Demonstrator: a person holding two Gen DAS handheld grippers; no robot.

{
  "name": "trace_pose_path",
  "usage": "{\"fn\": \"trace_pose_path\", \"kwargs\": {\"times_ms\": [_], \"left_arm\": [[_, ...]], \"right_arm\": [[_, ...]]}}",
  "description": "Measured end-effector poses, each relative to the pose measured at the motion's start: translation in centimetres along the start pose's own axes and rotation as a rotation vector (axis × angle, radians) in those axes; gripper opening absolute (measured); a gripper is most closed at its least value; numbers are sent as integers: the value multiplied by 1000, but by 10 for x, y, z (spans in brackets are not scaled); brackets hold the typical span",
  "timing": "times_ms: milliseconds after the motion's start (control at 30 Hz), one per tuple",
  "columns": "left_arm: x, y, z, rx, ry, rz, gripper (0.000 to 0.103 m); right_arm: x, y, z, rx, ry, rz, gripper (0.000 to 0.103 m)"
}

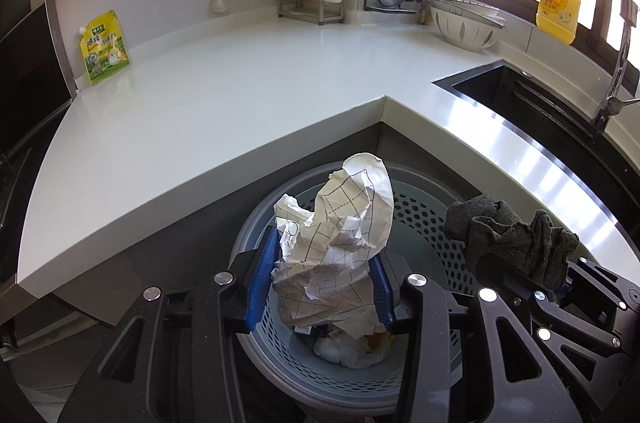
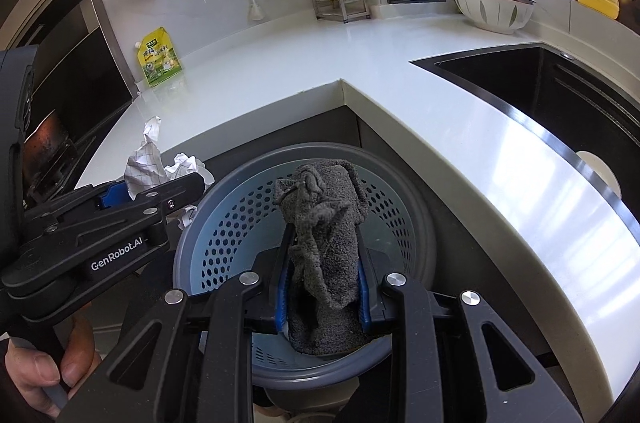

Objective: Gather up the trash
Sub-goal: 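Open the left gripper to drop the paper while the right drops the gray cloth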

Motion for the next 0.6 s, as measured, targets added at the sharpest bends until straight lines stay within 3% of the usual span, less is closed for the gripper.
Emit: {"fn": "trace_pose_path", "kwargs": {"times_ms": [367, 467, 500, 533, 600], "left_arm": [[-4, 12, 3, 6, -18, 41, 45], [-4, 13, 2, 3, -19, 45, 51], [-4, 13, 2, 1, -22, 43, 56], [-4, 12, 2, 0, -23, 40, 58], [-4, 12, 3, 2, -23, 38, 64]], "right_arm": [[-3, 16, -3, 10, 8, 36, 27], [-3, 16, -3, 6, 5, 28, 30], [-2, 15, -3, 3, 4, 20, 36], [-1, 13, -4, 0, 2, 10, 48], [1, 8, -3, -1, -2, -16, 59]]}}
Point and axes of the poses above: each gripper's, at about its wrist camera, not at the fingertips, and y roughly the way its jaws point, z to its left, x to its top, the point moved 6 cm from there along y, roughly the way its jaws point, and after that the axes turned 12 degrees about x, right-handed, at the moved point
